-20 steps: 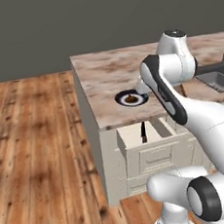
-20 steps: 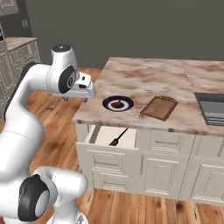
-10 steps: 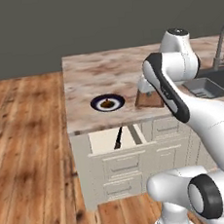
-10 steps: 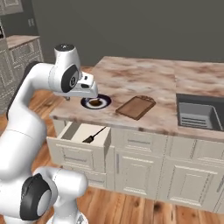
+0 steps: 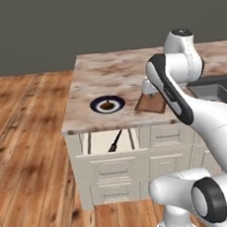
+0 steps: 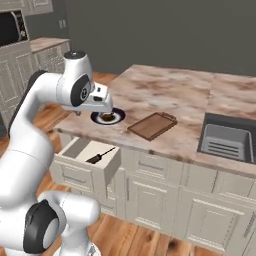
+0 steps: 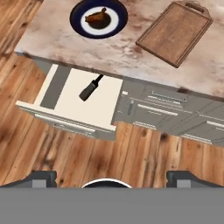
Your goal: Pick up the knife from the drawer and place it on the cutting board. Then place the meat from the plate to the cutting board.
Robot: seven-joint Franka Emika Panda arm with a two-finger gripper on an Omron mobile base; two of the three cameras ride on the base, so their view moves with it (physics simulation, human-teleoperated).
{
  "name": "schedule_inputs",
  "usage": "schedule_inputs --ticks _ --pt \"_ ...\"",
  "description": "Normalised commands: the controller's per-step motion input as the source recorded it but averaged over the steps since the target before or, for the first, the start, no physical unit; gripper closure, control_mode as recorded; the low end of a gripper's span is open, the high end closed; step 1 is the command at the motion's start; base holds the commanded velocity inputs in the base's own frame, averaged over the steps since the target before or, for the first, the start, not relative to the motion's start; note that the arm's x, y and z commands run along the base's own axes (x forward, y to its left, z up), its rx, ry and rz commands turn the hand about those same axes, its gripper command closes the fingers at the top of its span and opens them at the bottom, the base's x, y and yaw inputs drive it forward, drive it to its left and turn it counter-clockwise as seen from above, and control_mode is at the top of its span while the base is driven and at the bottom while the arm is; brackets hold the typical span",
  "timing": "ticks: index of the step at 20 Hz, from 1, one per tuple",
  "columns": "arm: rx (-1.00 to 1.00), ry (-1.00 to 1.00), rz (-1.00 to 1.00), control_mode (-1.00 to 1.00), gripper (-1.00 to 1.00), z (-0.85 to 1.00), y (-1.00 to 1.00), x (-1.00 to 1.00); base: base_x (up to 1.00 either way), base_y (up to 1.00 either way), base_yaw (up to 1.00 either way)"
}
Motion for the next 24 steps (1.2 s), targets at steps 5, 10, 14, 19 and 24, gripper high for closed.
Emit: schedule_inputs --ticks 5,10,14,19,24 --pt "0.0 0.0 0.0 1.0 -1.0 0.0 0.0 0.0 0.51 -0.24 0.36" --pt "0.0 0.0 0.0 1.0 -1.0 0.0 0.0 0.0 0.18 -0.54 0.42" --pt "0.0 0.0 0.0 1.0 -1.0 0.0 0.0 0.0 0.0 -0.7 0.37" --pt "0.0 0.0 0.0 1.0 -1.0 0.0 0.0 0.0 0.04 -0.58 0.28" --pt "0.0 0.0 0.0 1.0 -1.0 0.0 0.0 0.0 0.21 -0.59 0.25"
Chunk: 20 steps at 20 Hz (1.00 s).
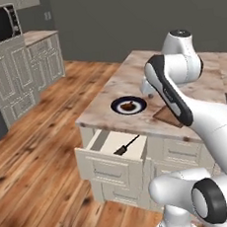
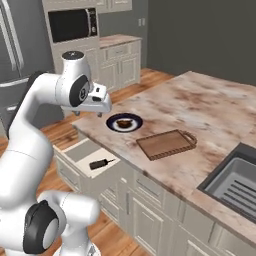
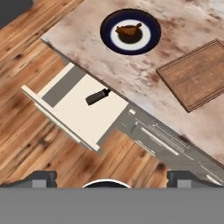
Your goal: Pick up the knife from the drawer and place it on the cutting board. Then place the meat from the plate to the cutting board.
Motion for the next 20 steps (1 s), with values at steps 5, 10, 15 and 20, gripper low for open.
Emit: schedule_inputs --ticks 5,10,15,20 --pt "0.0 0.0 0.0 1.0 -1.0 0.0 0.0 0.0 0.24 -0.61 0.24" --pt "0.0 0.0 0.0 1.0 -1.0 0.0 0.0 0.0 0.25 -0.58 0.22" --pt "0.0 0.0 0.0 1.0 -1.0 0.0 0.0 0.0 0.24 -0.43 0.19" --pt "0.0 0.0 0.0 1.0 -1.0 0.0 0.0 0.0 0.05 -0.05 0.05"
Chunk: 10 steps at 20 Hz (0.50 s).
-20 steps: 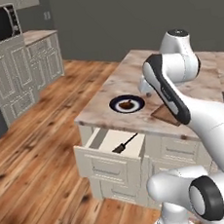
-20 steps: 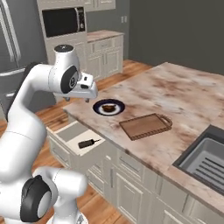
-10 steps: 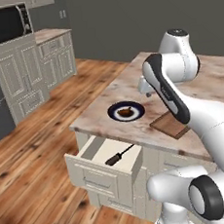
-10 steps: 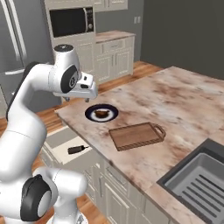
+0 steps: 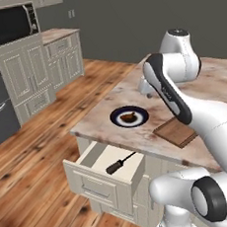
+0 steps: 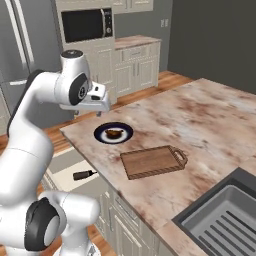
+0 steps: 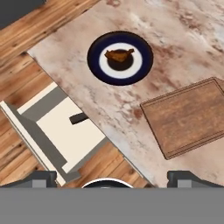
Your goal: Pick up the knife from the drawer and place it on the cutting board. Then place the meat from the plate to the cutting board.
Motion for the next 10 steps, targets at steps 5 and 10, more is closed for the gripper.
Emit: schedule_inputs --ticks 5,10 --pt "0.0 0.0 0.0 1.0 -1.0 0.0 0.0 0.0 0.0 0.0 0.0" --pt "0.0 0.0 0.0 -1.0 -1.0 -0.04 0.0 -0.04 0.0 0.0 0.0"
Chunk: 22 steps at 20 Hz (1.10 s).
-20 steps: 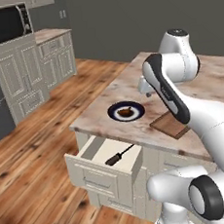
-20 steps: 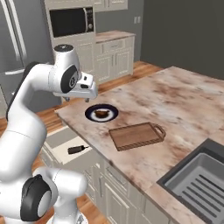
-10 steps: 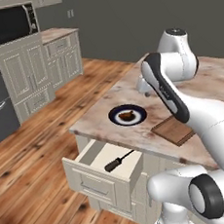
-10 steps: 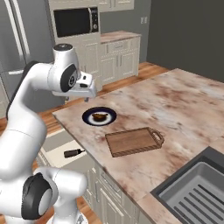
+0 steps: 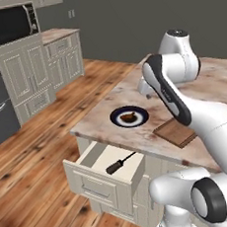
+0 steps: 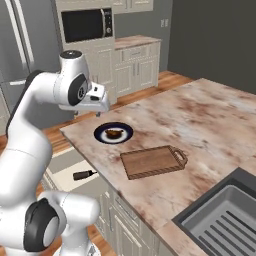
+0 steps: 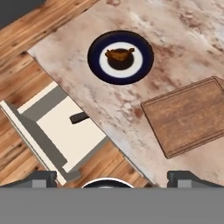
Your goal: Pick up the knife from the drawer and place it on the cutting board. Then place the meat from the plate to the cutting board.
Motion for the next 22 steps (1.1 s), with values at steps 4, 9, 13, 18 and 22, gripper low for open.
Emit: schedule_inputs --ticks 4,9,13,18,22 --pt "0.04 0.05 -0.01 -1.0 -1.0 -0.54 0.31 -0.24 0.0 0.0 0.0" --pt "0.15 0.12 -0.08 -1.0 -1.0 -0.53 0.47 -0.06 0.0 0.0 0.0" --pt "0.17 0.19 -0.12 -1.0 -1.0 -0.43 0.5 0.0 0.0 0.0 0.0" --pt "0.19 0.19 -0.14 -1.0 -1.0 -0.55 0.35 0.0 0.0 0.0 0.0" --pt "0.01 0.05 0.0 -1.0 -1.0 -0.5 0.02 0.0 0.0 0.0 0.0"
